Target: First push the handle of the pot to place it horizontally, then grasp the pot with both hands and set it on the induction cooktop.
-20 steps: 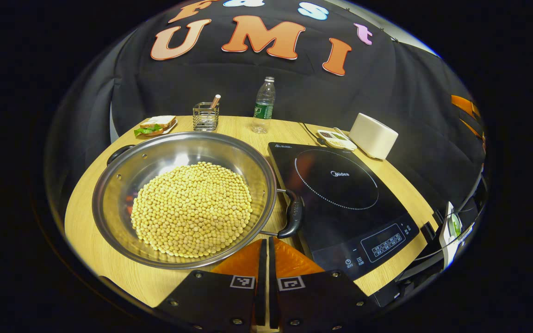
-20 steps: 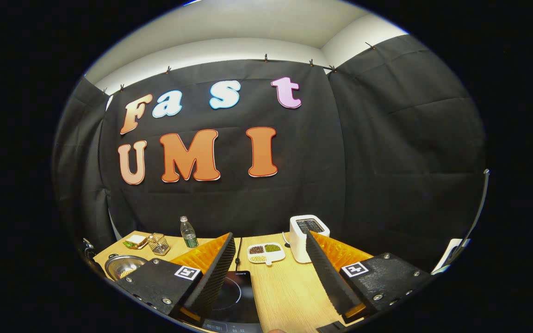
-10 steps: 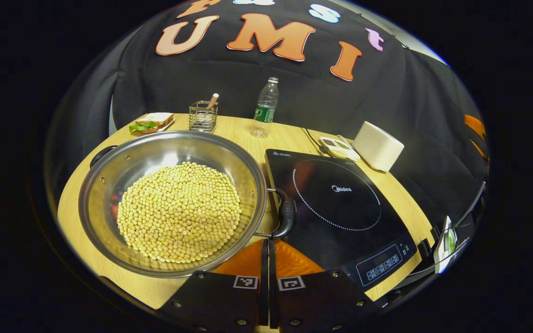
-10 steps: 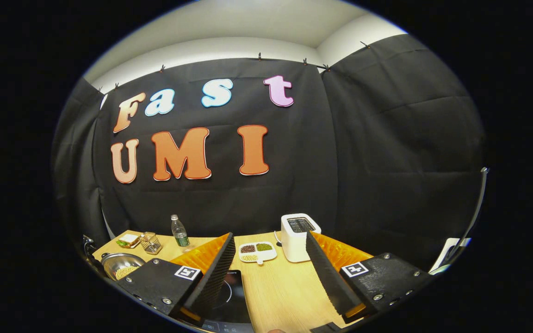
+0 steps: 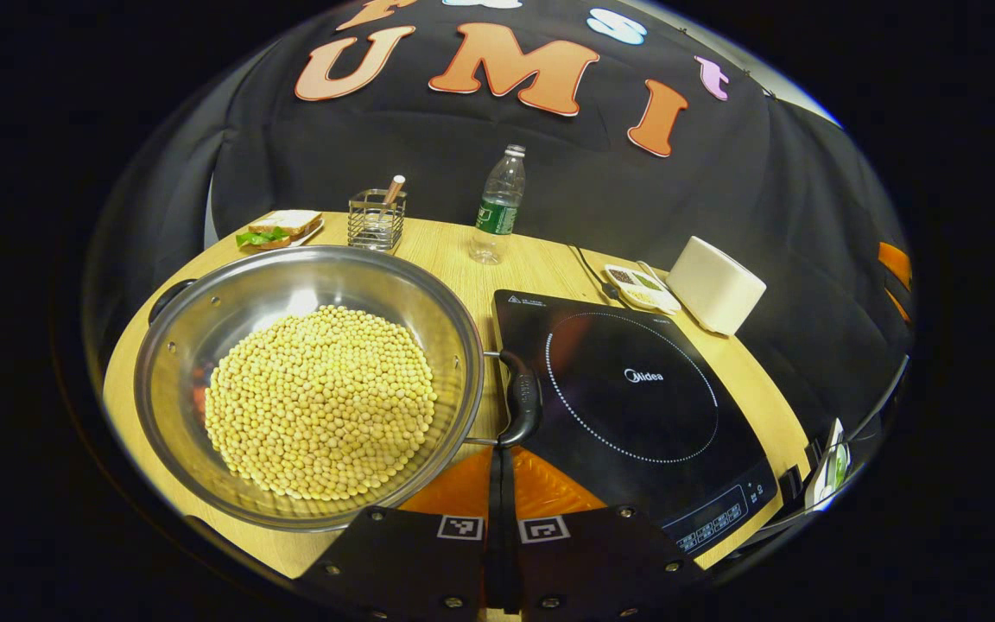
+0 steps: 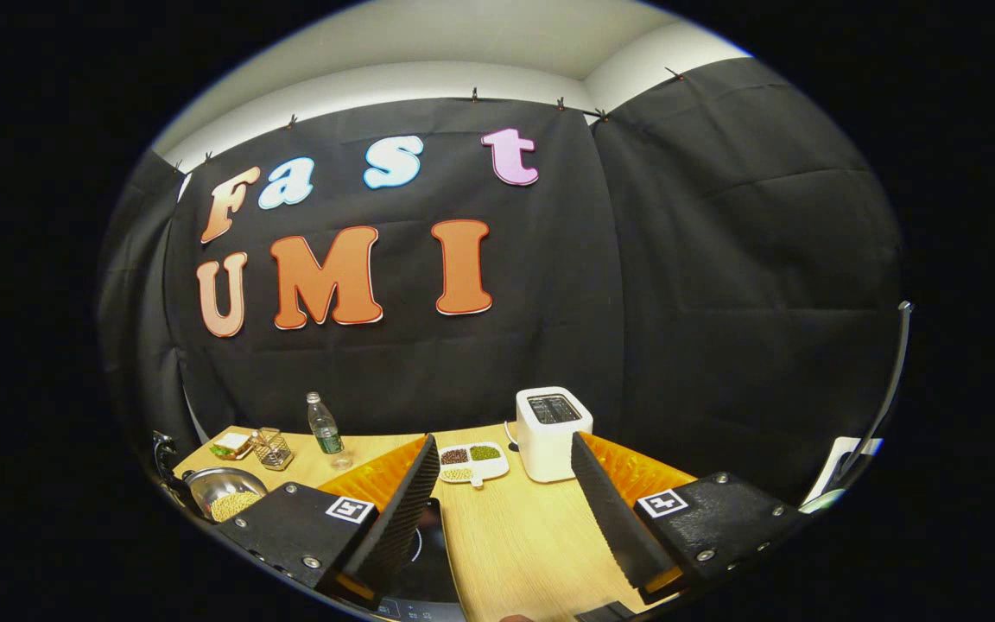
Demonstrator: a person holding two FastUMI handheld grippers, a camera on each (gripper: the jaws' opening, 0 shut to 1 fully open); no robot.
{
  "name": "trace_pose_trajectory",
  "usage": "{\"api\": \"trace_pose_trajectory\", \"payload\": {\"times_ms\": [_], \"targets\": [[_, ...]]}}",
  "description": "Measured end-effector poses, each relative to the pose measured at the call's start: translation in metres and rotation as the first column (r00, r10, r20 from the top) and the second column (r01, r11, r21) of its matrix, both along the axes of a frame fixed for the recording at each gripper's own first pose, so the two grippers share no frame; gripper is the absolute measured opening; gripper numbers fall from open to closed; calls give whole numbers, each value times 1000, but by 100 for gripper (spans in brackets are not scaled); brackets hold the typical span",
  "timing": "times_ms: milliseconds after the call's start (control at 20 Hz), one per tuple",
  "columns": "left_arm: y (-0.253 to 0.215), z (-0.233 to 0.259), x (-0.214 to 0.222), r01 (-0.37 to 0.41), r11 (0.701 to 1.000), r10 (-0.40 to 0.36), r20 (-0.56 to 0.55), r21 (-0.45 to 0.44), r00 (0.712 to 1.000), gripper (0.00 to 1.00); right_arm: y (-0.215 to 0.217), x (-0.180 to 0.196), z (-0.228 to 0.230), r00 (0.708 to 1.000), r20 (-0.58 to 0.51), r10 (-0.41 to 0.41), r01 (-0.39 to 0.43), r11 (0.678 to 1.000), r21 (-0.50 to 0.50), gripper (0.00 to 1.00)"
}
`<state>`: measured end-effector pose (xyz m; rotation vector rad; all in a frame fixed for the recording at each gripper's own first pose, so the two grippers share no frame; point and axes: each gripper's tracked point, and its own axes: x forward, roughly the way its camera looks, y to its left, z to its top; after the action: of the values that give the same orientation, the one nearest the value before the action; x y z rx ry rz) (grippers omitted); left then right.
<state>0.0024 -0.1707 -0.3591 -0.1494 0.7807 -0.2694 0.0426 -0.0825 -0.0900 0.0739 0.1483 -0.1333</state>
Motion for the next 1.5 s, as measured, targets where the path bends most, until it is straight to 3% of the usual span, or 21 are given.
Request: {"api": "trace_pose_trajectory", "payload": {"times_ms": [550,850,1000,1250,1500], "targets": [[-4,-3,18,12,1000,-12,9,19,1000,0,-3,8,-13,999,-27,-18,18,1000,-6,95],[-9,10,13,50,999,-51,34,12,998,1,19,8,-11,1000,-28,-6,6,1000,-13,95],[0,35,14,71,997,-73,103,22,992,1,41,7,-10,999,-33,16,-17,1000,-21,95],[48,77,19,27,998,-37,210,50,977,1,96,6,-11,996,-40,84,-85,996,-35,95],[138,94,30,-112,987,77,272,116,959,0,170,4,-33,981,-79,176,-176,984,5,100]]}}
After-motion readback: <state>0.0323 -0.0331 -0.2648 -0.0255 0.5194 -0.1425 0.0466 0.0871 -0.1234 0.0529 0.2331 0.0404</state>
